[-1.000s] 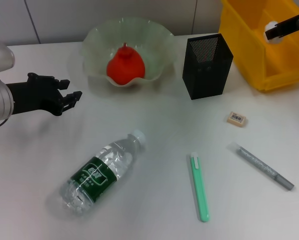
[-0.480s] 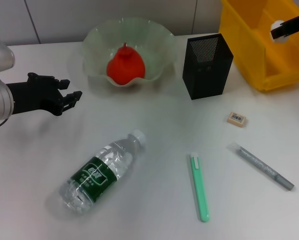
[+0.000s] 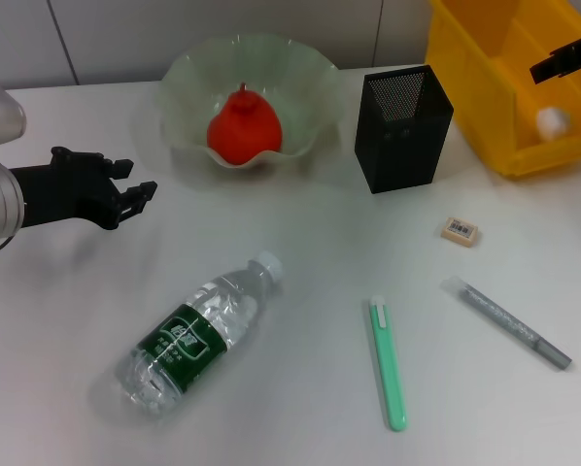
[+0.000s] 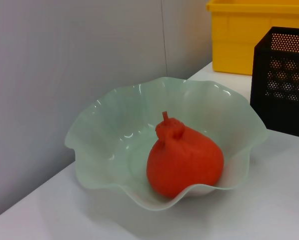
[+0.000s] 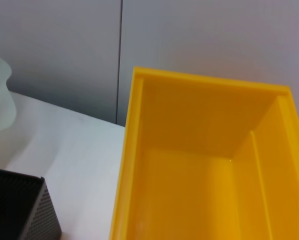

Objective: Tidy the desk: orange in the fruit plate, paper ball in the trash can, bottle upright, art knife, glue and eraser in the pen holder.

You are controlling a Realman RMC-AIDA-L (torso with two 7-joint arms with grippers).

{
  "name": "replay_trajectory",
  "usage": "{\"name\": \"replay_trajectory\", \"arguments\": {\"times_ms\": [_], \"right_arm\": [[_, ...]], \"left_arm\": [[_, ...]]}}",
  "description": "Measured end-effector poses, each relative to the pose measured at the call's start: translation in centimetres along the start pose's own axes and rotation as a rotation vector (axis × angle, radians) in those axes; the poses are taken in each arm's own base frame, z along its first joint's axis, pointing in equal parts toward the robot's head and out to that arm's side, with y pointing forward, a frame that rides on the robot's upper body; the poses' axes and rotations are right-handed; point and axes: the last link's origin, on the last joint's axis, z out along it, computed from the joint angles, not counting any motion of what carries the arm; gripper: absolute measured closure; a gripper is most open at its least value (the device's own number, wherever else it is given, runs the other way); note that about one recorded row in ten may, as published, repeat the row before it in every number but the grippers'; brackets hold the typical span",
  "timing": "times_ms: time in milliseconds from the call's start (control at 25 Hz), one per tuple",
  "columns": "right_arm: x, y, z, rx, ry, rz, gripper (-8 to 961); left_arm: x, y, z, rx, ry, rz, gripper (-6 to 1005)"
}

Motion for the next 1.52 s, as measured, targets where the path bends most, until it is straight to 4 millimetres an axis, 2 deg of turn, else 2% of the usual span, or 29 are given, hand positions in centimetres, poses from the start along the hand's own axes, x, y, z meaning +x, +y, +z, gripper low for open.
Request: {"name": "replay_trajectory", "arguments": {"times_ms": [440,840,960,1120,1240,1280,1360,1440,1480,1520], "right_arm": [[0.4,0.8,-0.8,-0.047,0.02,0.015,429],[0.2,1.5,-3.8,-0.188,-0.023,0.078,433],[0.6,2.3,-5.0,-0.296,-0.057,0.086,434],[1.3,2.8,-5.4,-0.369,-0.08,0.072,436],[2.4,3.1,-5.5,-0.441,-0.136,0.044,435],[3.8,3.5,-5.5,-0.512,-0.187,0.005,434],[4.6,3.7,-5.4,-0.545,-0.205,-0.011,434],[6.5,3.9,-5.3,-0.611,-0.23,-0.051,433],[8.3,4.1,-5.0,-0.668,-0.238,-0.09,432],[9.3,4.1,-4.9,-0.698,-0.242,-0.107,432]], "left_arm": [[-0.3,0.1,-0.2,0.0,0.004,-0.013,607],[-0.4,0.1,-0.3,0.001,0.003,-0.017,607],[-0.4,0.1,-0.6,0.001,0.016,-0.042,607],[-0.2,0.2,-0.8,-0.003,0.032,-0.068,607],[0.1,0.3,-1.3,-0.012,0.041,-0.111,607],[0.2,0.3,-1.4,-0.016,0.04,-0.122,607],[0.2,0.5,-1.6,-0.027,0.038,-0.142,607],[0.3,0.8,-1.9,-0.043,0.038,-0.153,607],[0.4,0.9,-2.0,-0.052,0.038,-0.157,607],[0.5,1.2,-2.2,-0.069,0.036,-0.166,607]]}}
